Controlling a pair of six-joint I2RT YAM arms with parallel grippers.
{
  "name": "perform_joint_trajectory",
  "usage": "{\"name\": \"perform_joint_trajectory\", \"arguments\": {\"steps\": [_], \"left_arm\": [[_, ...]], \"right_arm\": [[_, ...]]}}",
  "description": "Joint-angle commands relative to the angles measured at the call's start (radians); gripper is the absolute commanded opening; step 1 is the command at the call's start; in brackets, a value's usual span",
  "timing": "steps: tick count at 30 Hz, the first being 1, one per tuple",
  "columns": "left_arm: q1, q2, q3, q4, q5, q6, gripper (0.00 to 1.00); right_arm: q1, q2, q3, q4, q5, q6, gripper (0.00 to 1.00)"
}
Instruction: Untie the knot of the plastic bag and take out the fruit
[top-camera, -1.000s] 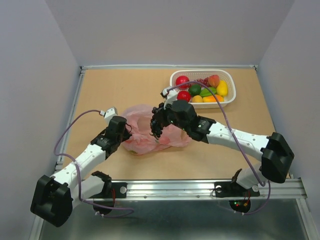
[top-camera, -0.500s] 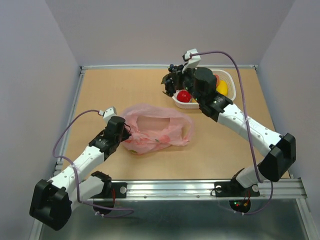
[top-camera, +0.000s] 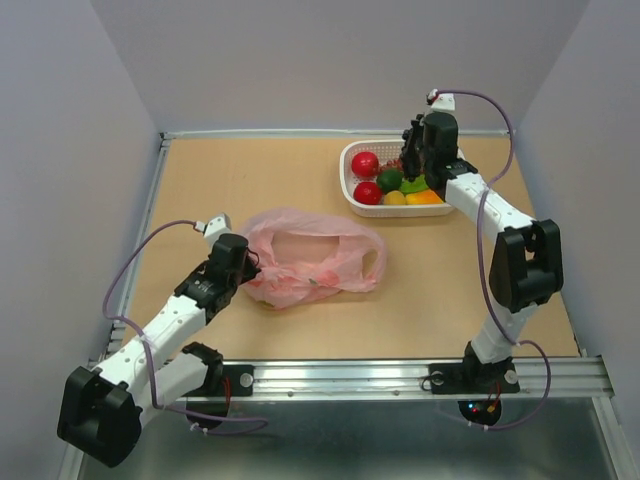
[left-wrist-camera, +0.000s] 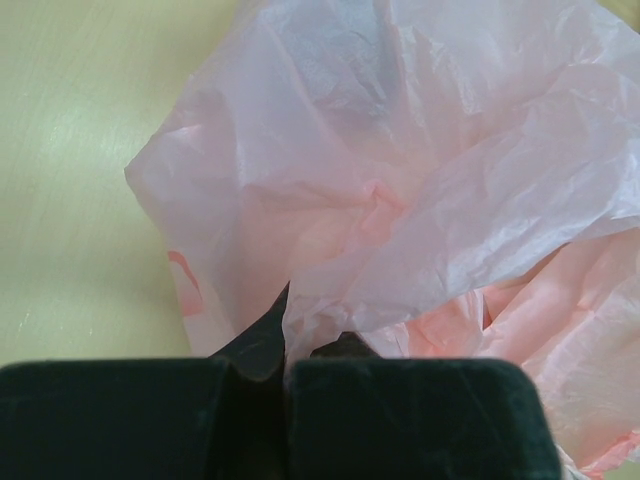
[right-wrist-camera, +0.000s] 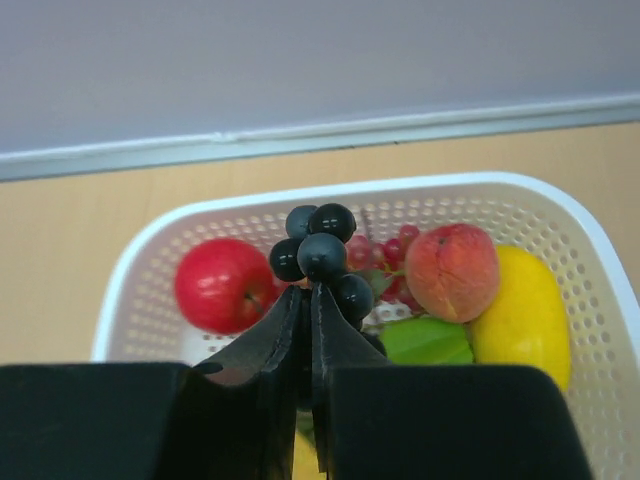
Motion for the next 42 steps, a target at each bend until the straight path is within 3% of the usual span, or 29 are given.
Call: {"name": "perform_joint_trajectory", "arguments": {"steps": [1,2,3,5,6,8,9,13,21,28,36,38,41,42], "left_arm": [[0.007,-0.023,0.032,-0.023,-0.022,0.002,0.01],[0.007,-0.025,0.033,-0.027,-0.023,0.000,0.04],[0.007,-0.025,0.042,-0.033,-0.026,0.000,0.16],[0.007,-0.025,0.055,-0.056,-0.029,0.003,0.28],[0.007,-0.026,0.073,-0.064,-0.031,0.010,0.50],[0.009,-0.026,0.096,-0.098,-0.029,0.022,0.77],[0.007,-0.026,0.128,-0.111,-0.025,0.029,0.84],[0.009,-0.023,0.222,-0.190,0.018,0.074,0.99],[0.009,0.003,0.398,-0.329,0.182,0.161,0.99],[0.010,0.004,0.383,-0.343,0.045,0.142,0.99],[0.016,0.216,0.343,-0.141,-0.075,0.161,0.99],[0.025,0.284,0.345,-0.071,-0.080,0.174,0.95],[0.039,0.381,0.386,-0.035,-0.078,0.210,0.79],[0.044,0.403,0.429,-0.044,-0.081,0.238,0.57]], "right_arm": [[-0.061,0.049,0.039,0.044,-0.033,0.096,0.28],[-0.064,0.048,0.039,0.041,-0.039,0.100,0.43],[-0.065,0.045,0.022,0.037,-0.045,0.102,0.70],[-0.067,0.025,0.011,0.030,-0.071,0.102,0.89],[-0.065,0.004,-0.002,0.019,-0.097,0.100,1.00],[-0.065,-0.024,-0.016,0.007,-0.143,0.099,1.00],[-0.064,-0.038,-0.032,0.001,-0.155,0.096,1.00],[-0.065,-0.125,-0.088,-0.025,-0.212,0.100,1.00],[-0.064,-0.332,-0.228,-0.036,-0.295,0.126,1.00],[-0.064,-0.428,-0.340,-0.039,-0.410,0.168,1.00],[-0.062,-0.494,-0.440,-0.042,-0.513,0.197,1.00],[-0.062,-0.506,-0.458,-0.044,-0.520,0.199,1.00],[-0.062,-0.537,-0.472,-0.051,-0.537,0.191,1.00],[-0.061,-0.552,-0.473,-0.053,-0.542,0.185,1.00]]}}
